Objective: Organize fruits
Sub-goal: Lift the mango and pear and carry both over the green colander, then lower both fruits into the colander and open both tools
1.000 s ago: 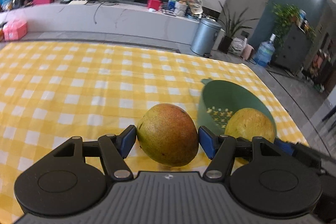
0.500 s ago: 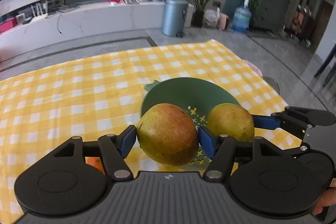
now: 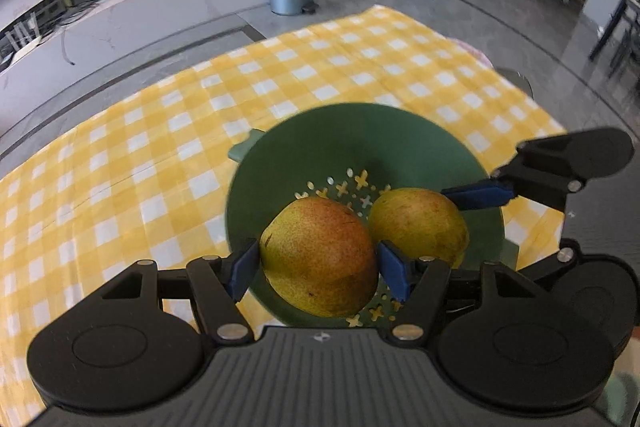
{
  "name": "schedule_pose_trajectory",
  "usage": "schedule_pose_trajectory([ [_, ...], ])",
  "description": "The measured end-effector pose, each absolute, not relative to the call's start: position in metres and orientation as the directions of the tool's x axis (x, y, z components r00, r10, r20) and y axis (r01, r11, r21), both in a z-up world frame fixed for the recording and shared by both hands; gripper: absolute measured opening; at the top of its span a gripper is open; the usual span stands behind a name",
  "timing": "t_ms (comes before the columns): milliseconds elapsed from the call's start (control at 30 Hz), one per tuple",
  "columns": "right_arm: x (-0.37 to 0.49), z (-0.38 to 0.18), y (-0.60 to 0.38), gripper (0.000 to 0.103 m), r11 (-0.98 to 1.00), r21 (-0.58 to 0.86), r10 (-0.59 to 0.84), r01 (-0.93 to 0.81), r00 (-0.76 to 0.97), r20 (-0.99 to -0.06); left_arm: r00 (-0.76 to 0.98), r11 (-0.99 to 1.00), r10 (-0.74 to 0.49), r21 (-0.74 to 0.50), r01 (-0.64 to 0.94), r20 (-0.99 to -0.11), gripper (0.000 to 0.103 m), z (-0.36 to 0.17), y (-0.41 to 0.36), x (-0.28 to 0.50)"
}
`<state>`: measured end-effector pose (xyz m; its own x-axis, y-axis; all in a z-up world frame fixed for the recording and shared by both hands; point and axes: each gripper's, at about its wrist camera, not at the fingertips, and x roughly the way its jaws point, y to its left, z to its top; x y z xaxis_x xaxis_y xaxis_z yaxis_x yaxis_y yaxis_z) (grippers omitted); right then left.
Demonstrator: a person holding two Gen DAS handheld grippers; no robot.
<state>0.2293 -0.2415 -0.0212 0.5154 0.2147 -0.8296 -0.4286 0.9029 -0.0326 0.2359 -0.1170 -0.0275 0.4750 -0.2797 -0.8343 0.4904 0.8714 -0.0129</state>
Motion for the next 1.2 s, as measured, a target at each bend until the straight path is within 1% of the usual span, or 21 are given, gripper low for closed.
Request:
schedule_pose_trajectory([
  [200,0.240,-0.038,-0.233,0.061,0.881,-0.051,0.192,-0.471,0.452,-0.871,0.412,0.854,-0.272,-0.020,0.520,-0.870,0.074,-0.041,-0.121,0.247],
  [433,0.247,-0.051,-0.233,0.061,0.874,-0.044,0.172,-0.484,0.393,-0.903,0.374,0.854,-0.280,-0.051,0.518,-0.884,0.074,-0.054,-0.123,0.255],
  [533,0.249,-0.055,-0.238,0.061,0.878,-0.013,0.186,-0.478,0.366,-0.912,0.355,0.855,-0.290,-0.074,0.514,-0.889,0.074,-0.057,-0.122,0.257],
  [700,0.249,-0.056,-0.240,0.061,0.874,-0.004,0.190,-0.486,0.350,-0.917,0.351,0.861,-0.284,-0.077,0.502,-0.892,0.074,-0.057,-0.123,0.259],
  [1200,0.245,-0.050,-0.244,0.061,0.859,-0.055,0.150,-0.509,0.353,-0.924,0.390,0.870,-0.280,-0.060,0.489,-0.877,0.075,-0.056,-0.126,0.249],
])
